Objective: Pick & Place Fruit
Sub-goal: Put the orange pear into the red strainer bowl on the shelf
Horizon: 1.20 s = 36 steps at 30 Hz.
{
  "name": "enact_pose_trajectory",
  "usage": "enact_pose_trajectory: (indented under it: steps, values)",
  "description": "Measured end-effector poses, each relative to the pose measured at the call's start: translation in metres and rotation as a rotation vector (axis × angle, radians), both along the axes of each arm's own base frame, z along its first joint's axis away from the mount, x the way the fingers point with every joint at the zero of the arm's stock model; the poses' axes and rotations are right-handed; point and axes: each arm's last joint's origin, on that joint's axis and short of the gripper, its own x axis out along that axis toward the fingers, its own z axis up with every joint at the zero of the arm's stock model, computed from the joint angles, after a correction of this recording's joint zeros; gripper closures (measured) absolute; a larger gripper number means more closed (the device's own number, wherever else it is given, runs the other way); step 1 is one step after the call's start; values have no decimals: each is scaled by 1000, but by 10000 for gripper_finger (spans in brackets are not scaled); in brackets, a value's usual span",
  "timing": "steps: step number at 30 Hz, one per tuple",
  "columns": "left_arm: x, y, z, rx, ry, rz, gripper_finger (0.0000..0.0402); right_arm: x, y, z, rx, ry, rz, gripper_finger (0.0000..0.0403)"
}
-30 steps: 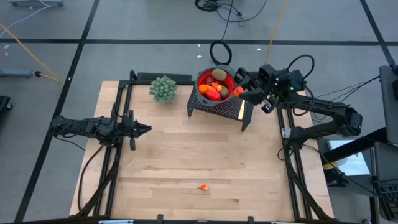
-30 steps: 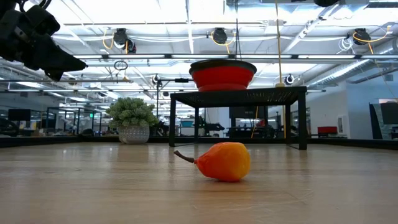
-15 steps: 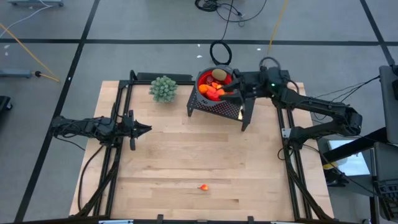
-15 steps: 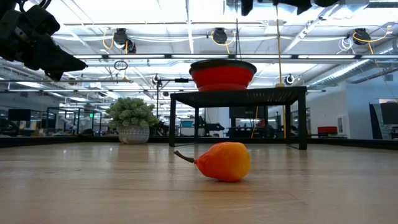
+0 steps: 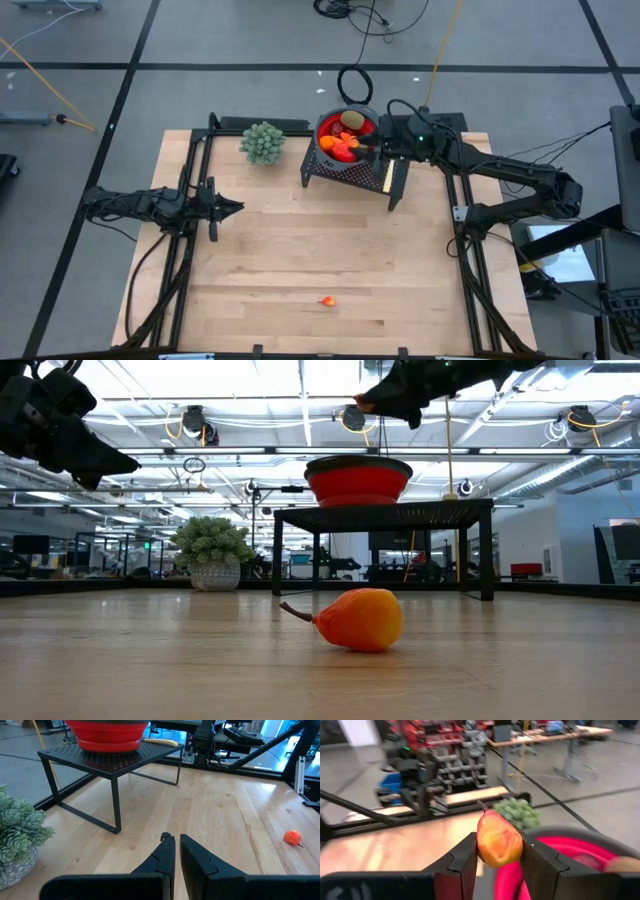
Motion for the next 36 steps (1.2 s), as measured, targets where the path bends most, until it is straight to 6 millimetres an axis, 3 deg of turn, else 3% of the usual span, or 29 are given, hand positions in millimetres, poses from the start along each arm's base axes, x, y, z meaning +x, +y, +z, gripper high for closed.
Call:
enact_pose_trajectory:
  steps: [10, 20, 27, 36]
  values:
    - [0, 0, 0, -3, 0, 1, 376, -4, -4, -10, -21, 122, -184, 280]
    - [0, 0, 0, -11, -2, 3, 376, -6, -8, -8, -23, 127, -261, 280]
    - [0, 0, 0, -11, -2, 3, 376, 7, -14, 8, -15, 161, -258, 280]
    - [0, 0, 0, -11, -3, 3, 376, 28, -28, 2, 37, 331, -263, 280]
